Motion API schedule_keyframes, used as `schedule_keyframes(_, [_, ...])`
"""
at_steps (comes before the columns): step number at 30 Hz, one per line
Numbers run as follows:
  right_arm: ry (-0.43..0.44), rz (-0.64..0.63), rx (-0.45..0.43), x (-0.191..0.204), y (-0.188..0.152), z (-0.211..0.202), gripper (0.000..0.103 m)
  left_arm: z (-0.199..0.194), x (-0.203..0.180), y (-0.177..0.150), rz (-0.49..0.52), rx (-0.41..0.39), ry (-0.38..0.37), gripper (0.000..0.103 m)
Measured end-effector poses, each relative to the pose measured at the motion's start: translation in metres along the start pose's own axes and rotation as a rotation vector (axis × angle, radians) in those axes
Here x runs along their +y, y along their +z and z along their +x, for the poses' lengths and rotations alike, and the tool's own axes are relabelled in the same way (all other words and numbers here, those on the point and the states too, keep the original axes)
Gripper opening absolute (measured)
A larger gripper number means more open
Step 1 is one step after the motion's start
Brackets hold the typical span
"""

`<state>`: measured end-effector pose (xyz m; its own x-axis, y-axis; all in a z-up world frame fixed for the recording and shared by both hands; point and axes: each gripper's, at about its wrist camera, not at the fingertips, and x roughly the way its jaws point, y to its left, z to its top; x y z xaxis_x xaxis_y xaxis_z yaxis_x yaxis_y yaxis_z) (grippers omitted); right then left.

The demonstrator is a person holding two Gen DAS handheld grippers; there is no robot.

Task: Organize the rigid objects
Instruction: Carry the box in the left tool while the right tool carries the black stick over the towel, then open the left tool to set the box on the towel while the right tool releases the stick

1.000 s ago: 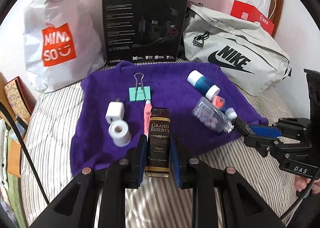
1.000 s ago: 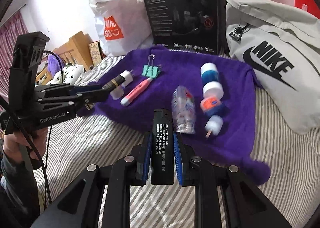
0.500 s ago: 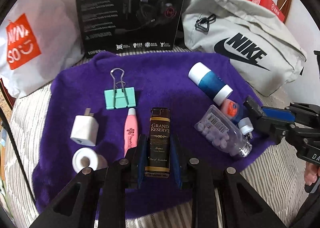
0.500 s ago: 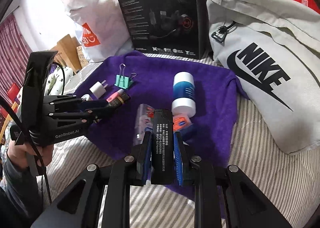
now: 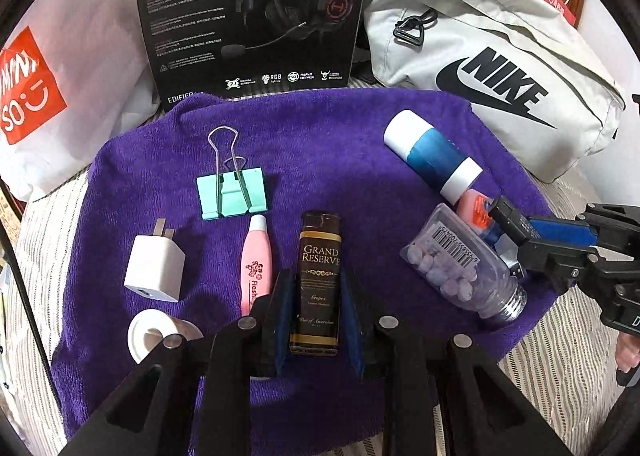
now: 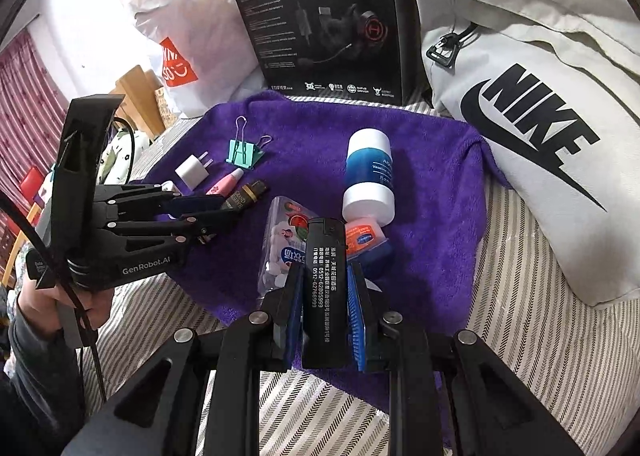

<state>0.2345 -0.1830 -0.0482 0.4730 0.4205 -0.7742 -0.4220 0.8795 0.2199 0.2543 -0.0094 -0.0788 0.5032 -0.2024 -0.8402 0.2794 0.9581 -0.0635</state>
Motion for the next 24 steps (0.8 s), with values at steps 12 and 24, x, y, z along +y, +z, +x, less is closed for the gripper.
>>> schedule_keyframes(12, [-0.012,-0.014,-0.024,0.013,0.007,-0.014,0.022,-0.010,0.000,-0.010,0.002,0.019,-0.017,0.044])
schedule_keyframes(24, [0.009,-0.048,0.022,0.051,0.020,0.009,0.022,-0.081,0.031,-0.031,-0.052,-0.081,0.056,0.063])
